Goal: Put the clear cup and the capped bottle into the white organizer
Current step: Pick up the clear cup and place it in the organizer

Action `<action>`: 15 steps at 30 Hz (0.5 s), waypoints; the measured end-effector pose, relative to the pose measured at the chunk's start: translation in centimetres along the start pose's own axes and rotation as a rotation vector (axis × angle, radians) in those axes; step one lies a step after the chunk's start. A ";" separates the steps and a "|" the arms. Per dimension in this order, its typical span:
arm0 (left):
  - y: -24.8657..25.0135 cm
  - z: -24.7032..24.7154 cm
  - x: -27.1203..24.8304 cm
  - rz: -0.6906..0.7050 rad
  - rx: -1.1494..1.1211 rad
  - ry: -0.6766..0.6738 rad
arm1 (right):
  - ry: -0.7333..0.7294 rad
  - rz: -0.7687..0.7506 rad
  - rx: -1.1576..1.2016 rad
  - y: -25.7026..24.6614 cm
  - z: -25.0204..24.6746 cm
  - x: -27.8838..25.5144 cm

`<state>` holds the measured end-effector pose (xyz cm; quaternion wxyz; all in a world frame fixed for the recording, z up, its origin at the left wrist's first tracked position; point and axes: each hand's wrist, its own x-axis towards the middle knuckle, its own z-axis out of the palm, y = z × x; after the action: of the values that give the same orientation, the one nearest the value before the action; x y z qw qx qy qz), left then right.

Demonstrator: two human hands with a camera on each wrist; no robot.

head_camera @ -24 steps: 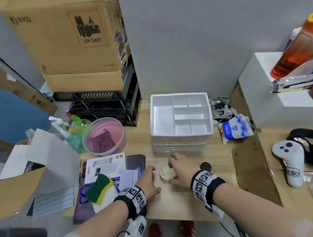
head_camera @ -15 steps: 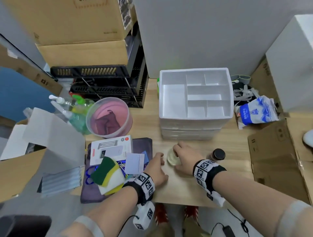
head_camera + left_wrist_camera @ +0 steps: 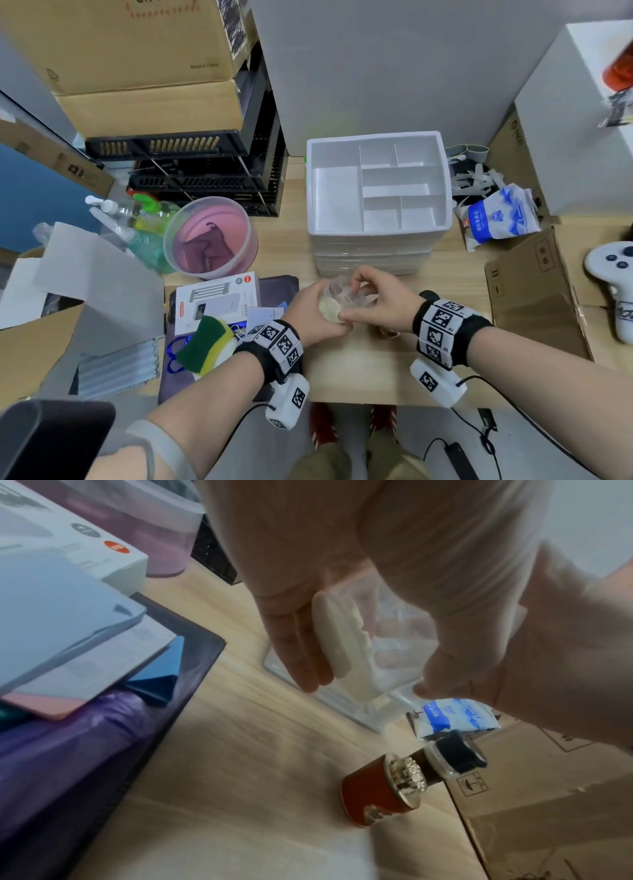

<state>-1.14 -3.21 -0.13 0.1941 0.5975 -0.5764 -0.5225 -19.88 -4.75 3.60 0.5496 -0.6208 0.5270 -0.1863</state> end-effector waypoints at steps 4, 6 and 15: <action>0.8 0.0 0.3 0.018 -0.030 -0.040 | 0.012 -0.027 0.050 -0.1 -0.9 -0.2; 1.3 -0.1 0.3 0.021 -0.058 -0.075 | 0.012 -0.028 0.105 -0.3 -1.2 -0.5; 2.5 -0.2 0.4 0.035 -0.125 -0.211 | -0.051 -0.057 0.087 -0.3 -2.1 -0.9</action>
<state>-2.25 -4.28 1.83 0.1783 0.5156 -0.5705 -0.6140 -21.77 -5.05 4.91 0.5838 -0.6159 0.4862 -0.2086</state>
